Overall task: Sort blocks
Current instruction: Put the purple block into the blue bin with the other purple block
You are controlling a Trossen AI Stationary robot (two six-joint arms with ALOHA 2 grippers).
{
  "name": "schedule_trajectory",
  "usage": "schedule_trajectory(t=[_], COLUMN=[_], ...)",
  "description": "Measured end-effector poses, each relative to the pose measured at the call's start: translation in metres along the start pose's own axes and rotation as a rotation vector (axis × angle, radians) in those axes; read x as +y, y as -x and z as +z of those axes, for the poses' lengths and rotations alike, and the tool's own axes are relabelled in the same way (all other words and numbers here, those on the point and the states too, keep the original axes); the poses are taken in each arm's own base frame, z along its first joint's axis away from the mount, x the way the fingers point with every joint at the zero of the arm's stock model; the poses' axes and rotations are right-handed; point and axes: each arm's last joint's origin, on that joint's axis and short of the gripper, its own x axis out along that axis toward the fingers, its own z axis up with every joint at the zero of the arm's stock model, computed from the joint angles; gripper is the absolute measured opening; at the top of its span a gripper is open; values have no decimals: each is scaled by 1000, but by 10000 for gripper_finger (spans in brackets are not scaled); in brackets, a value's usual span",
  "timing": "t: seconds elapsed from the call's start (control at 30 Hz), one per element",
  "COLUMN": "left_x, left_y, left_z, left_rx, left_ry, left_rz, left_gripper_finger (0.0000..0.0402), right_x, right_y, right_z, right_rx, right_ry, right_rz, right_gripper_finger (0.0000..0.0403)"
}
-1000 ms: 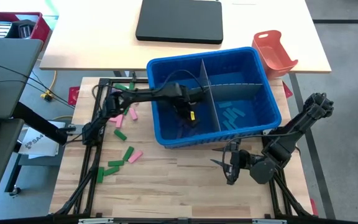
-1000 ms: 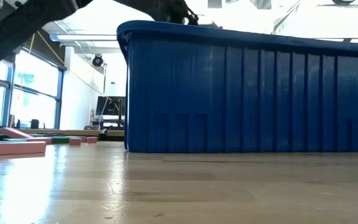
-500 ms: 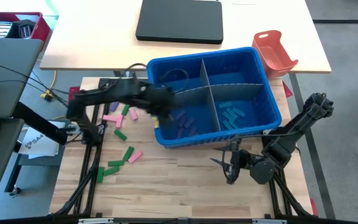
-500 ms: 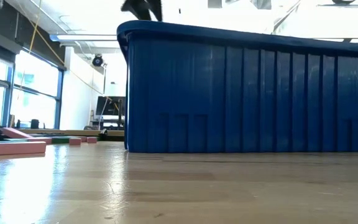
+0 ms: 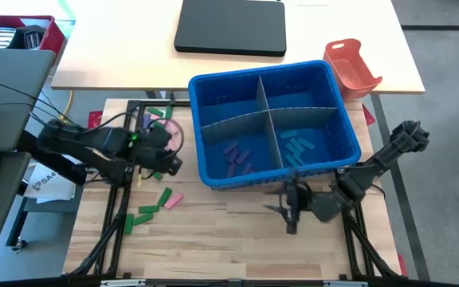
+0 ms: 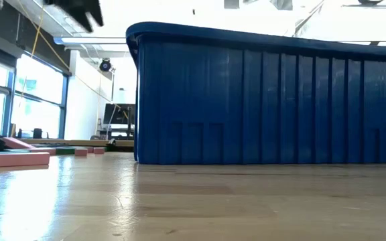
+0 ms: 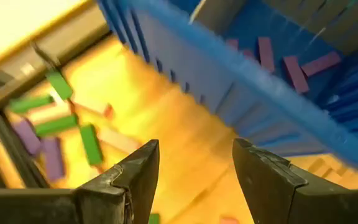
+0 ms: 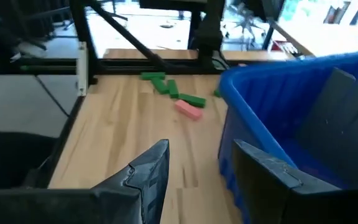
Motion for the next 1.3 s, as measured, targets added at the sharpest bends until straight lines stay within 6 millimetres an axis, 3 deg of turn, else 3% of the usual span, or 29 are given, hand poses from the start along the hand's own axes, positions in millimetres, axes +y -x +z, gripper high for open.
schedule_trajectory(t=[0.2, 0.33, 0.6, 0.93, 1.3], left_x=[17, 30, 64, 120, 156], left_y=[-27, -48, -94, -155, -234], left_z=[-40, -52, -31, -2, -14], left_rx=[16, 38, 165, 363, 715], left_ry=[155, 198, 267, 307, 251], left_rz=[50, 174, 318, 323, 452], left_gripper_finger=[197, 197, 189, 150, 129], right_x=[-29, -37, -38, -38, -38], right_y=[-21, -26, -26, -26, -26], right_z=[5, 7, 10, 10, 10], right_rx=[28, 30, 6, 7, 7], right_ry=[-71, -85, -80, -80, -80], right_rz=[-59, -67, -64, -61, -61], right_gripper_finger=[169, 169, 169, 169, 169])
